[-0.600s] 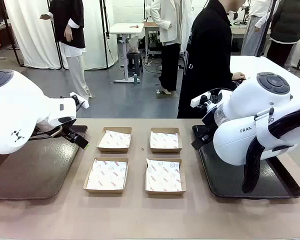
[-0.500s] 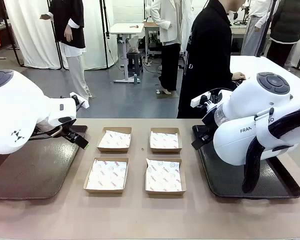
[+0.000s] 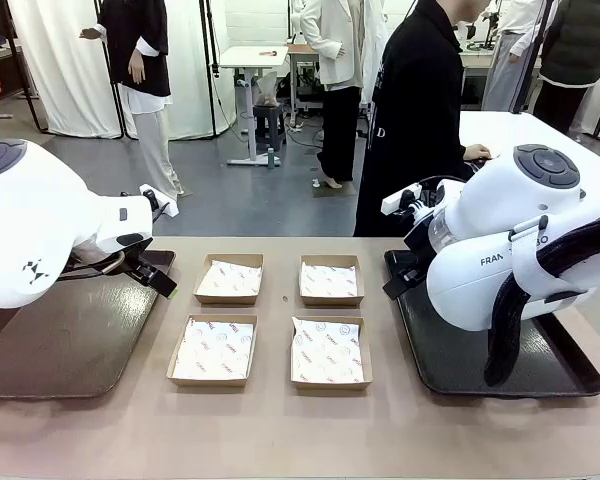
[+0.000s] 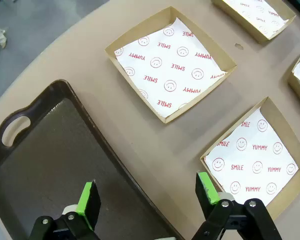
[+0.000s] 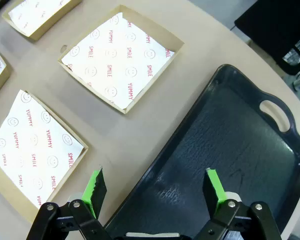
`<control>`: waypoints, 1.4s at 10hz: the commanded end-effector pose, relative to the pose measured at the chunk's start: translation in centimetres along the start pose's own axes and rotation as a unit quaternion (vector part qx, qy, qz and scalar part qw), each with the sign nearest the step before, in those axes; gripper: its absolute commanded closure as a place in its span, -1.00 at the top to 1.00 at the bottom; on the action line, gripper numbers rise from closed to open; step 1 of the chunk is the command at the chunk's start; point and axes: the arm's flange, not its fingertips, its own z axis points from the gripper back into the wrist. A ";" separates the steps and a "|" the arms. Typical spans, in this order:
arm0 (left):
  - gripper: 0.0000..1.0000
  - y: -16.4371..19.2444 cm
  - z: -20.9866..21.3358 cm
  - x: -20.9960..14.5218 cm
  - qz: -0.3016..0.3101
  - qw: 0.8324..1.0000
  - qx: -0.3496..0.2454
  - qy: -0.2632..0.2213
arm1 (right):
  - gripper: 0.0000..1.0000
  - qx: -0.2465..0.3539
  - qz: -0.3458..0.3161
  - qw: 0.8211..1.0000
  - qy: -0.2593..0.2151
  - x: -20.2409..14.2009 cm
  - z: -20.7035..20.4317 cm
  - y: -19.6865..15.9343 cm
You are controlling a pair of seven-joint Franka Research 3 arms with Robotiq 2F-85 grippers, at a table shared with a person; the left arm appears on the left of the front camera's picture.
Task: Individually package the donuts and arrange them on the tray.
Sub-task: Pick up one Paper togo box.
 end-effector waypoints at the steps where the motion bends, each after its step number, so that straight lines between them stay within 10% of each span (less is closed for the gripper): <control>1: 1.00 0.0 0.0 0.0 0.000 1.000 0.000 0.000 | 1.00 0.000 0.000 1.000 0.000 0.0 0.0 0.0; 10: 1.00 0.0 0.0 0.0 0.000 1.000 0.000 0.000 | 1.00 0.000 0.000 1.000 0.000 0.0 0.0 0.0; 14: 1.00 -0.3 6.5 -6.0 -0.008 0.999 -0.017 0.030 | 1.00 0.015 0.026 0.998 0.052 -6.1 6.2 1.3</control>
